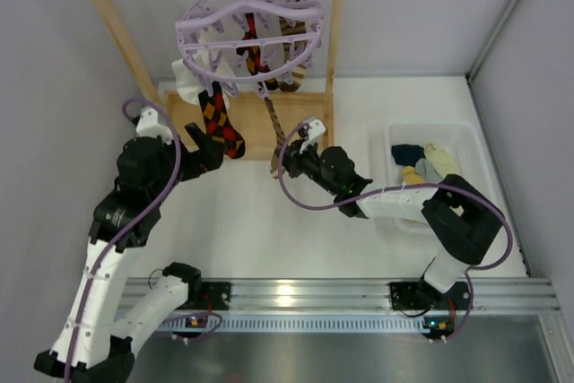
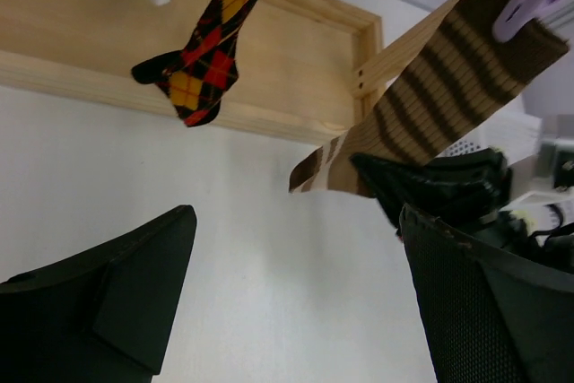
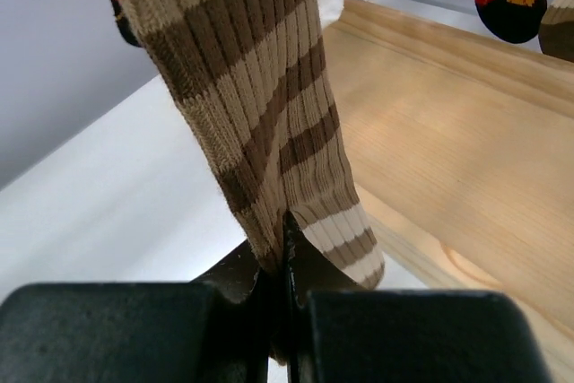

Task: Remove the socks clipped to the hanger

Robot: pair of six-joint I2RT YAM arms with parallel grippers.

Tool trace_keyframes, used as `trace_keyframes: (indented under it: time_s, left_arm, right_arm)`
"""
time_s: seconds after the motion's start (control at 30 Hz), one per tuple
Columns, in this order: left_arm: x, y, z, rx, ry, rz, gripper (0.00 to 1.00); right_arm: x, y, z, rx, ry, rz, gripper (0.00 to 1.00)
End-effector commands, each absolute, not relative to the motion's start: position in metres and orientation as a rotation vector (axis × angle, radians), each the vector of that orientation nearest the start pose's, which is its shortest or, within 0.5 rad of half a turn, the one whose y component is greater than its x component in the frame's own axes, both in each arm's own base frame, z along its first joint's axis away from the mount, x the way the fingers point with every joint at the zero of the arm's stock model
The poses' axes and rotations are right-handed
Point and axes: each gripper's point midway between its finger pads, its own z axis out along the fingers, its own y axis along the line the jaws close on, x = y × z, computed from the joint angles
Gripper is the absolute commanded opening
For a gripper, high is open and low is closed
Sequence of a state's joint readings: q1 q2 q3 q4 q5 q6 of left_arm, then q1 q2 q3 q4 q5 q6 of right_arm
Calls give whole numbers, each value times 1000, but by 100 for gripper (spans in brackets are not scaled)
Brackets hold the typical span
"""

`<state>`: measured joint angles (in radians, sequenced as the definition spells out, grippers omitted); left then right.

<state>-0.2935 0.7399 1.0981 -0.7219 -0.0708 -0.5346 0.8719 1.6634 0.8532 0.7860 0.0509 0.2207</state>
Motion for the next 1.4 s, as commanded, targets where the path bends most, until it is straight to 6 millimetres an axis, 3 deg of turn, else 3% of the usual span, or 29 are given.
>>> trace_keyframes:
  time_s: [0.0,0.13,0.17,0.2,0.23,0.27,0.33,0.37,0.43,0.47,0.57,0.8,0.97,1.1,1.2,1.37]
  left_arm:
    - [257,-109,353,-298,1890,-636,99]
    - [265,-122,396,-296,1810,-610,99]
    - [264,-137,398,-252,1820,-611,99]
    - [271,-132,401,-271,1802,-522,99]
    - [283,-141,397,-255,1823,-469,99]
    - [277,-159,412,-206,1803,-487,99]
    - [287,-168,415,-198,1793,-351,99]
    - [276,-184,433,-163,1756,-366,99]
    - [265,-197,442,-136,1717,-272,99]
    - [267,-210,447,-117,1715,-267,99]
    - [273,-224,447,-85,1717,-217,99]
    - [279,-211,452,-140,1686,-123,99]
    - [286,-220,455,-120,1688,-110,99]
    - [302,-230,441,-121,1734,-180,99]
    - [320,-217,433,-161,1755,-176,99]
    - [335,-212,420,-181,1789,-193,97]
  right_arm:
    - [314,388,245,-391,1442,840,0]
    - [312,385,244,-323,1473,782,0]
    - [311,386,245,-316,1478,774,0]
    - [312,384,246,-291,1482,756,0]
    - [309,387,245,-280,1492,753,0]
    - [308,388,244,-272,1510,741,0]
    - [304,385,247,-221,1523,709,0]
    - [300,385,247,-215,1527,703,0]
    - [291,385,248,-200,1537,706,0]
    - [286,385,253,-197,1526,723,0]
    - [277,378,257,-169,1522,741,0]
    - [261,375,260,-188,1533,766,0]
    - [251,383,269,-236,1512,835,0]
    - [245,385,273,-239,1499,883,0]
    - [241,384,277,-246,1493,895,0]
    - [234,383,283,-264,1485,919,0]
